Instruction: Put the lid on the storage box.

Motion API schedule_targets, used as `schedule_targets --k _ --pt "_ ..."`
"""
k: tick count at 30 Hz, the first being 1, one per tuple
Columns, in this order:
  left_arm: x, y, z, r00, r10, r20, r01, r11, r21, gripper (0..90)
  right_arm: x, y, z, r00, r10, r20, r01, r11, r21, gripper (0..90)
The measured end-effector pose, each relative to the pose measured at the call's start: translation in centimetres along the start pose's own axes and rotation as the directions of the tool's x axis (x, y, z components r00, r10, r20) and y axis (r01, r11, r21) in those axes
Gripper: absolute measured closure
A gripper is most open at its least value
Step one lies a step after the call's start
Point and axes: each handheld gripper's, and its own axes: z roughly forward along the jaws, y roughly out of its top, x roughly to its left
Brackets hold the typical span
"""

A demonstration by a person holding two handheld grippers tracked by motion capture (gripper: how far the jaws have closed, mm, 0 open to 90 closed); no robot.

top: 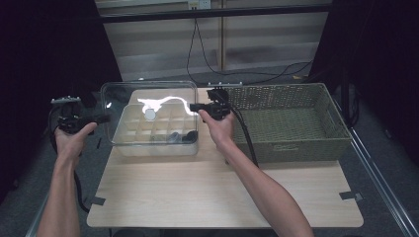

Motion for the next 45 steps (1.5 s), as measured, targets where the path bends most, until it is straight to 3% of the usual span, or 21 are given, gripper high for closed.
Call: schedule_targets --k 17,22,28,45 --pt "0.9 -0.3 2.0 0.9997 -0.022 -0.01 0.023 0.9994 0.028 63.1 -0.2 -0.1 1.4 0.9995 -0.016 0.027 0.015 1.0 0.012 71.1" --pt "1.2 -0.1 2.6 0.9999 -0.01 -0.008 0.011 0.9986 0.052 61.1 -0.7 -0.2 2.0 0.9993 -0.004 0.037 0.003 1.0 0.018 69.2" --pt "1.7 -0.5 3.3 0.9989 -0.044 0.015 0.044 0.9985 0.033 59.7 -1.2 -0.3 2.8 0.9986 0.024 0.046 -0.025 0.999 0.027 67.4" --pt "1.9 -0.5 4.8 0.9986 -0.052 -0.003 0.052 0.9962 0.069 55.4 -1.4 -0.6 4.5 0.9916 0.028 0.126 -0.036 0.998 0.06 58.6"
